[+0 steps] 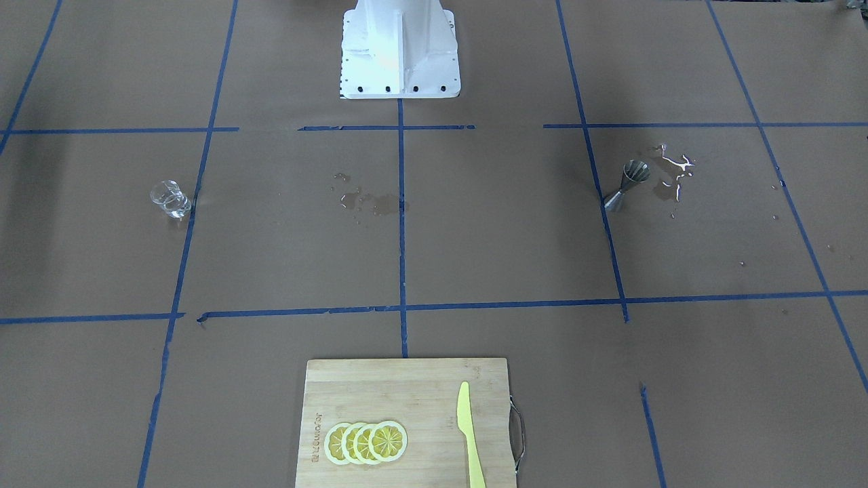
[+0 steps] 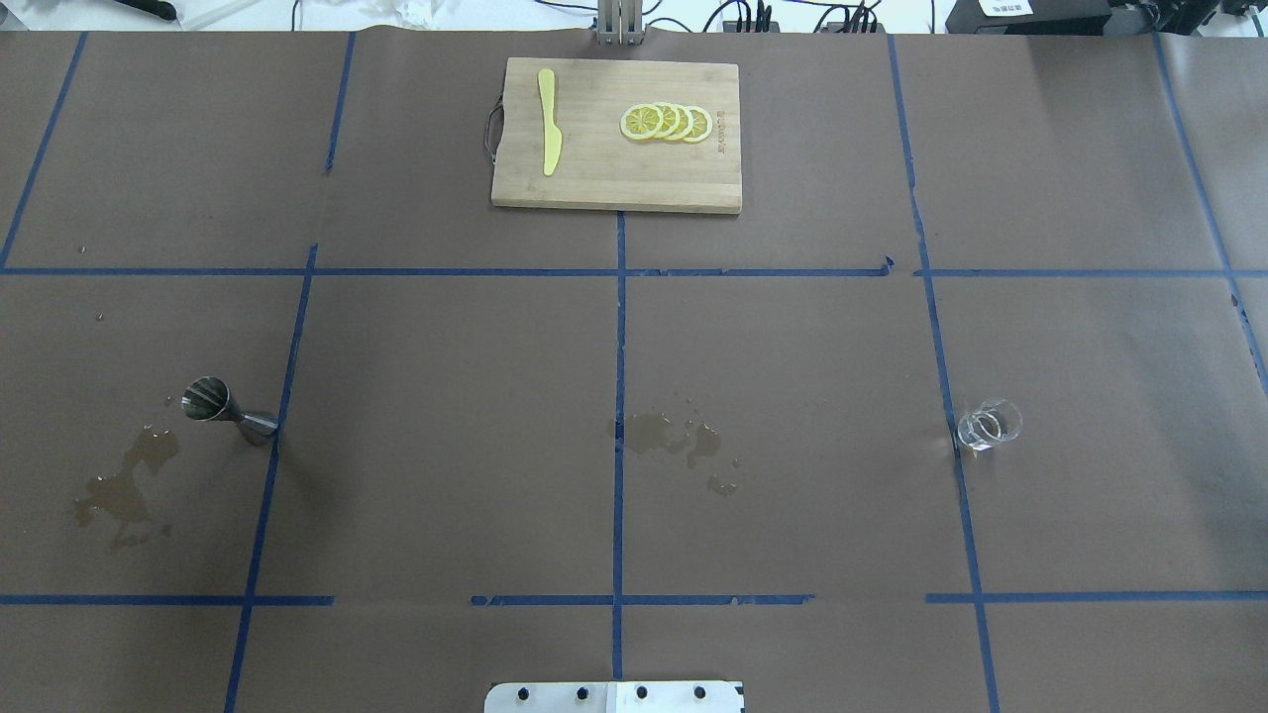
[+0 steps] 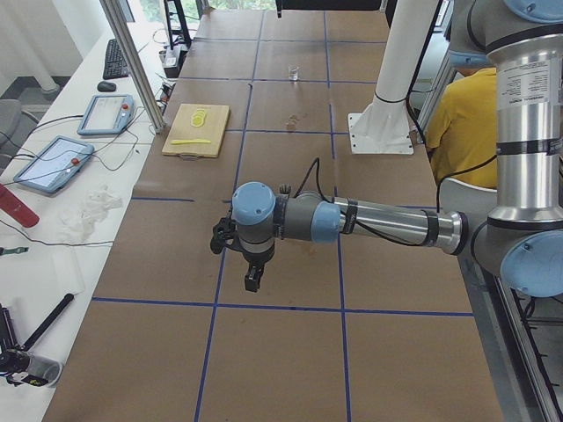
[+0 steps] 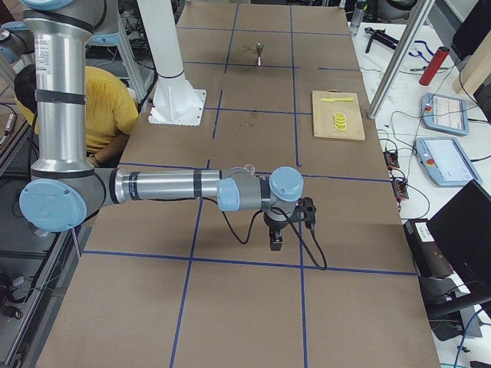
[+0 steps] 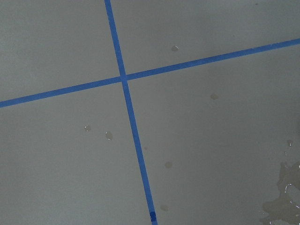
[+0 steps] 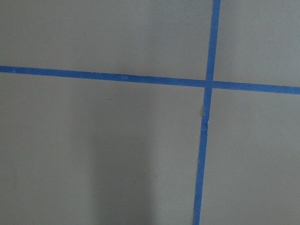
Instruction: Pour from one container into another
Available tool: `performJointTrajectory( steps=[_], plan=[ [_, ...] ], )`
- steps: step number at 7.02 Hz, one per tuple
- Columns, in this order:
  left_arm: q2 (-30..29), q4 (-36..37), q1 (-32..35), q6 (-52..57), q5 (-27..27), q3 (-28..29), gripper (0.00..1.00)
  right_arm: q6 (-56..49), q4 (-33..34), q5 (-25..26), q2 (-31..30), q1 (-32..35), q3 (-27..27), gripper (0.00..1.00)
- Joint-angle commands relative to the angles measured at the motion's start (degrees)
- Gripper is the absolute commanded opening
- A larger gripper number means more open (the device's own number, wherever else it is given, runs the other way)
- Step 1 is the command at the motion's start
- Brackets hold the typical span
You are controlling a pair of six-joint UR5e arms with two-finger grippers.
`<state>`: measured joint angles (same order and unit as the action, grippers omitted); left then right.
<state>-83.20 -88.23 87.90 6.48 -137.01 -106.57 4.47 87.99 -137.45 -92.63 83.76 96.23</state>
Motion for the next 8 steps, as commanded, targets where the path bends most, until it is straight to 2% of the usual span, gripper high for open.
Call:
performJointTrajectory(
  steps=[1,2,4,6,8],
  plan=[
    [-0.8,-0.3,0.0,-0.1,-0.4,-0.8,1.0,2.6,0.0,0.0,0.4,0.0,0.4,1.0],
    [-1.9,-0.3,0.0,-0.1,-1.9,-0.7,1.0,2.6,0.0,-0.1,0.5,0.0,0.7,1.0],
    [0.2,-10.0,0.1,-0.2,-1.9,1.3,1.0,2.9,-0.8,0.8,0.7,0.1,3.0,1.0],
    [1.9,-16.3,-0.2,-0.7,-2.1,2.7,1.0,2.9,-0.8,0.8,0.6,0.1,3.4,1.0],
    [1.9,-23.3,-2.7,-8.2,-7.6,2.9,1.0,5.6,-0.9,0.4,0.6,0.1,3.9,1.0]
  ],
)
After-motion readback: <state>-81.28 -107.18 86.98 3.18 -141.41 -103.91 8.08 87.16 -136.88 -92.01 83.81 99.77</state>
